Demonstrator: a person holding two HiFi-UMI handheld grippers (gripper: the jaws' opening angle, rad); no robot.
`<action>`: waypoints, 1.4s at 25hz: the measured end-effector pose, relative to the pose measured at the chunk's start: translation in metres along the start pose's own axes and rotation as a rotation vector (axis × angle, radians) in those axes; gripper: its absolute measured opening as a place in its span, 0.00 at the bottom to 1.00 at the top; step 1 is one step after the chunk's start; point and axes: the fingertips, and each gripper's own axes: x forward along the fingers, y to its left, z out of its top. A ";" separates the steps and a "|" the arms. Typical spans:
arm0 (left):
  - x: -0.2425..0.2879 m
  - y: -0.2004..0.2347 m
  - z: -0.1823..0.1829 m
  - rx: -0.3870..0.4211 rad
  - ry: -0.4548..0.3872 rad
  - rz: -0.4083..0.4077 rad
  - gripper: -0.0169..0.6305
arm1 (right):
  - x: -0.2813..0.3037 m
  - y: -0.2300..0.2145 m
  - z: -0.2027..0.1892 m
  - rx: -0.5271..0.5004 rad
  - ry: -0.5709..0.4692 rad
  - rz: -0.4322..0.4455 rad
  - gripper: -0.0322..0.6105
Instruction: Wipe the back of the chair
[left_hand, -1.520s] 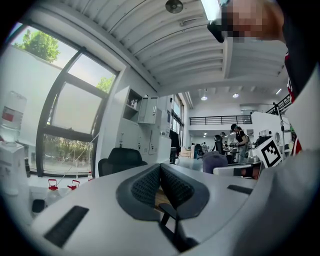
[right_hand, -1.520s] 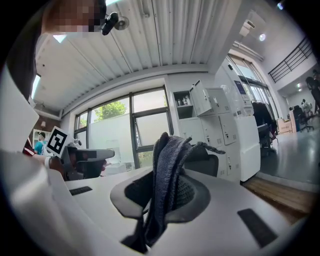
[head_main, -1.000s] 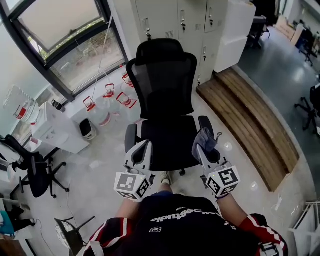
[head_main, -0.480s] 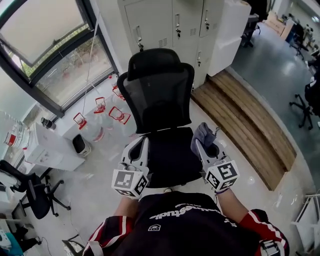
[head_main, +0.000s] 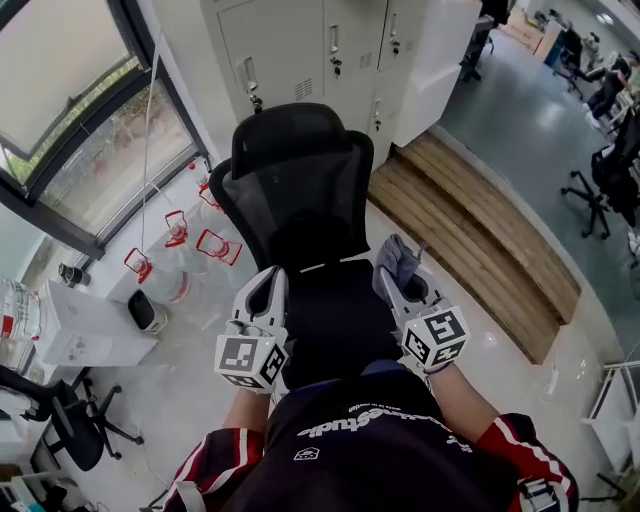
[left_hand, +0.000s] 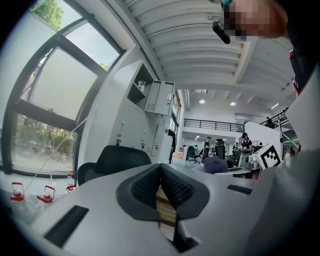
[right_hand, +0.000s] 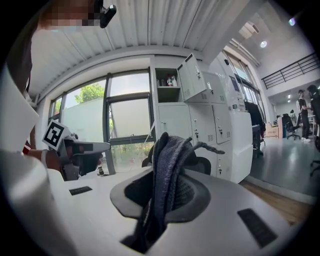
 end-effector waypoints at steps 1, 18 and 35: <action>0.007 0.002 0.000 0.001 0.004 -0.001 0.06 | 0.006 -0.007 0.000 -0.002 0.005 -0.004 0.16; 0.079 0.022 0.000 -0.003 0.038 0.130 0.06 | 0.140 -0.146 -0.033 -0.039 0.099 -0.041 0.16; 0.143 0.086 -0.031 0.008 0.056 0.206 0.06 | 0.317 -0.264 -0.091 -0.011 0.162 -0.164 0.16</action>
